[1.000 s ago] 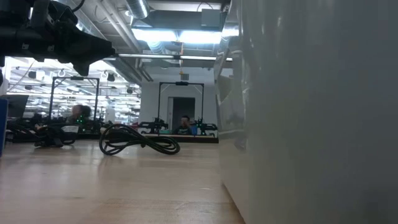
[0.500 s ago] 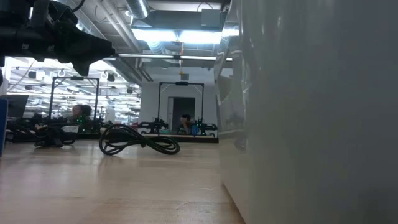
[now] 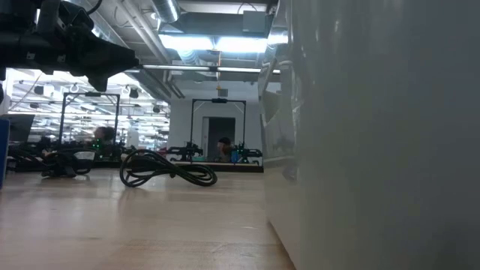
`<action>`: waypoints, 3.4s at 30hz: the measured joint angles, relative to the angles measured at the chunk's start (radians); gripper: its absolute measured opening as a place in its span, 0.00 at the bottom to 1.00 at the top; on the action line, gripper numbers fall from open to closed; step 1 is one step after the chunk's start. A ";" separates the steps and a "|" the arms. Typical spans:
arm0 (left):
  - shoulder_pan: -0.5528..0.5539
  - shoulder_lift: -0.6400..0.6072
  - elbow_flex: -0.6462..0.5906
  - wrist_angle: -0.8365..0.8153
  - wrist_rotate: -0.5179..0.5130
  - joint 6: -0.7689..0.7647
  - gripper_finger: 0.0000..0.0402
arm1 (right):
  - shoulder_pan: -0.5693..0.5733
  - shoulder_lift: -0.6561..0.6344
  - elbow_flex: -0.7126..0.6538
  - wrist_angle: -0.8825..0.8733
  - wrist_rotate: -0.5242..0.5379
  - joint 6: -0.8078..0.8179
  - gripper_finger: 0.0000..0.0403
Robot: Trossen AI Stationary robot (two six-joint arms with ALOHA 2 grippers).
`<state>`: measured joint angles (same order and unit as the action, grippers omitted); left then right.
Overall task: Pick and place USB-C Cables
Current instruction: Put the white USB cable into the white bin, then put the purple USB cable into the white bin
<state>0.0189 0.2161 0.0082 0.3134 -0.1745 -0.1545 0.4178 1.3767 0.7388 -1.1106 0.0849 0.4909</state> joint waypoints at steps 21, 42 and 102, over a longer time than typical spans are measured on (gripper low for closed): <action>0.000 0.000 0.000 0.000 0.000 0.000 0.25 | -0.046 -0.002 -0.081 0.202 -0.027 0.172 0.09; 0.000 0.000 0.000 0.000 -0.027 -0.075 0.25 | 0.165 0.026 0.311 0.711 -0.116 -0.096 0.09; 0.000 0.000 0.000 -0.045 -0.053 -0.072 0.25 | -1.154 0.057 0.553 0.538 0.421 -0.765 0.53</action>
<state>0.0192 0.2157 0.0082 0.2680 -0.2272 -0.2260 -0.7366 1.4334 1.2915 -0.5726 0.5061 -0.2736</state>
